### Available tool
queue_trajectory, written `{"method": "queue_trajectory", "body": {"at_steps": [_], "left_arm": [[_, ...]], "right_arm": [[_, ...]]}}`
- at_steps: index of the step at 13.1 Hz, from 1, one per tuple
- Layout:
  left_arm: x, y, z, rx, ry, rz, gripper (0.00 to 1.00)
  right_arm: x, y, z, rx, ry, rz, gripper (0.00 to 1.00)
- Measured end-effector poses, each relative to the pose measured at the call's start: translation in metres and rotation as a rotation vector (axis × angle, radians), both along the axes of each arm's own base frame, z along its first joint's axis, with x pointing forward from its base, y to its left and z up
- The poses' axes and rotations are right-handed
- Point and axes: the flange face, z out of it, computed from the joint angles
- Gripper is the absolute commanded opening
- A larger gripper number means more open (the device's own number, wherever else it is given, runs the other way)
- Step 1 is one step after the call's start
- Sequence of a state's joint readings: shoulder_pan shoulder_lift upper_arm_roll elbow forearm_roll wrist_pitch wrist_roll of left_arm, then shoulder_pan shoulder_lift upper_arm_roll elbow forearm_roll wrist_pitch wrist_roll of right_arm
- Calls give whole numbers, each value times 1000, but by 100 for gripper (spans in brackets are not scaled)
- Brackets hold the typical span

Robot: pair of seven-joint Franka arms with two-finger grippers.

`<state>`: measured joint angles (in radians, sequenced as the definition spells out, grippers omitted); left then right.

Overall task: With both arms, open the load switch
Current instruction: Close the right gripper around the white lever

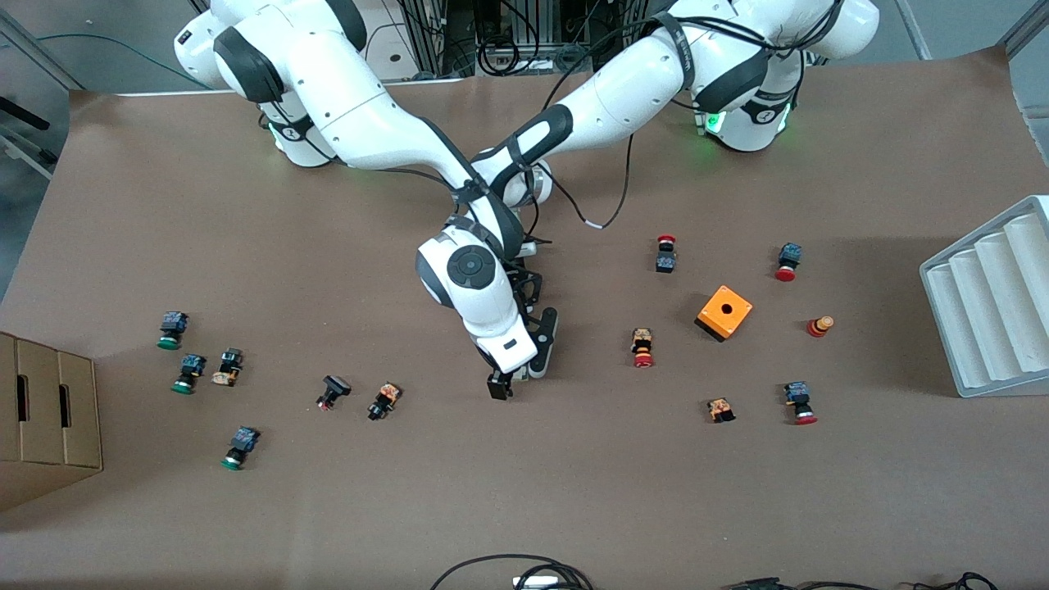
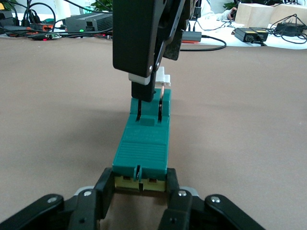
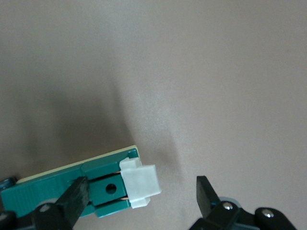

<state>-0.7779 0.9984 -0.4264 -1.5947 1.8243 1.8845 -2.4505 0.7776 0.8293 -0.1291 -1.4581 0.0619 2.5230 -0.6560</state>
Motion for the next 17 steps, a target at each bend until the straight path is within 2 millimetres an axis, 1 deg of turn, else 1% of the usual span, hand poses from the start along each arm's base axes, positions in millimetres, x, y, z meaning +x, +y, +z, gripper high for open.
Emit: {"method": "queue_trajectory", "body": {"at_steps": [1,5,8,9,12,17], "left_arm": [[0,0,0,0,0,0,27],[0,0,0,0,0,0,27],[0,0,0,0,0,0,27],[0,0,0,0,0,0,27],[0,0,0,0,0,0,27],[0,0,0,1,-2,-1,27]], "right_arm": [[0,0,0,0,0,0,98],[0,0,0,0,0,0,96],[-1,2,0,-1,1,3,91],[-2,3,0,-1,1,5,88],[-5,6,0,-1,1,11,86],[-9,10,-1,-1,1,18,78]]}}
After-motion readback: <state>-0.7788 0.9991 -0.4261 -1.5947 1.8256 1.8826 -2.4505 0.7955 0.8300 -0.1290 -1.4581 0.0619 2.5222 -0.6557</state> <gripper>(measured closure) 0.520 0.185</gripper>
